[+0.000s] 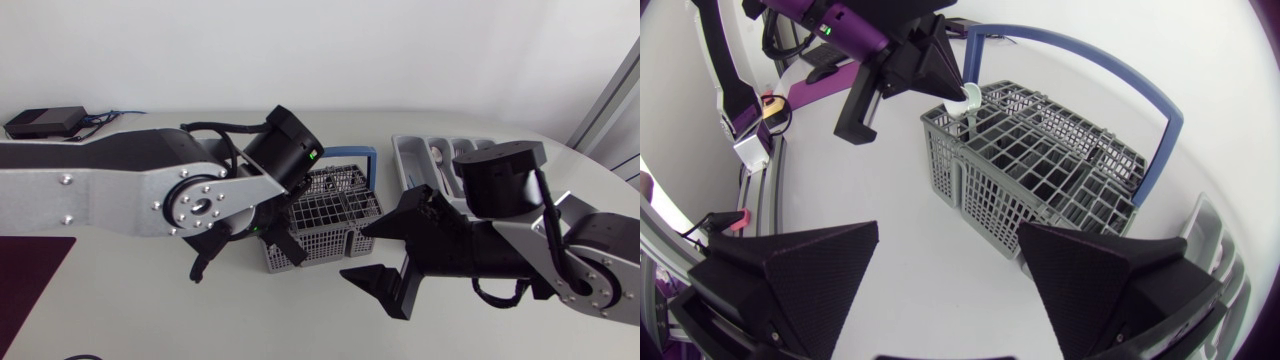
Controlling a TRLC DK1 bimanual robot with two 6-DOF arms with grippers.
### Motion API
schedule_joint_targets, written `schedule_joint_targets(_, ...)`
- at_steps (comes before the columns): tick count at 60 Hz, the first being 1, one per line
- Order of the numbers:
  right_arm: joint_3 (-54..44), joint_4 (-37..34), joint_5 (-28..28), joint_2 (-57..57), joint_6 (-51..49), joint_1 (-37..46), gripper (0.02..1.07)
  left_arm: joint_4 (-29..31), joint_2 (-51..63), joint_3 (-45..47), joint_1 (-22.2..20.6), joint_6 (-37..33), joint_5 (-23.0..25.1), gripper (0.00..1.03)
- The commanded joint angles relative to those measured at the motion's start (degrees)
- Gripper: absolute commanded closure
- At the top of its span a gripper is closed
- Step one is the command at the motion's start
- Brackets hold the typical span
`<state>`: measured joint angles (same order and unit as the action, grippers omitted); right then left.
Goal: Unload the cutlery basket into the drawer organizer.
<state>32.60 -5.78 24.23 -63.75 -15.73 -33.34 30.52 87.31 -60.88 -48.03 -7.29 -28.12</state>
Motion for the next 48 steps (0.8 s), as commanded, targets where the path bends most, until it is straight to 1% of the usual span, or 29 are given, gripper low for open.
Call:
schedule_joint_targets(1, -1.0, 0.1, 0.4, 0.6, -1.1, -0.7, 0.06, -0.1, -2.3, 1.6, -0.2, 0.5, -0.1, 0.9)
schedule_joint_targets(10, -1.1, 0.0, 0.3, 0.6, -1.1, -1.0, 0.06, -0.1, -4.8, 1.4, -0.3, -0.2, -0.2, 0.9)
schedule_joint_targets(21, -1.3, -0.2, 0.3, 1.3, -1.1, -1.0, 0.06, -0.1, -8.1, 0.2, -1.9, -1.4, -2.9, 0.9)
schedule_joint_targets(30, -1.4, -0.4, 0.2, 2.1, -1.1, -1.0, 0.06, 0.0, -10.0, -0.7, -2.8, -2.4, -4.0, 0.9)
schedule_joint_targets(48, -1.3, -0.5, -0.2, 5.3, -0.5, -1.0, 0.06, 0.9, -16.2, -3.8, -2.9, -3.6, -4.1, 0.9)
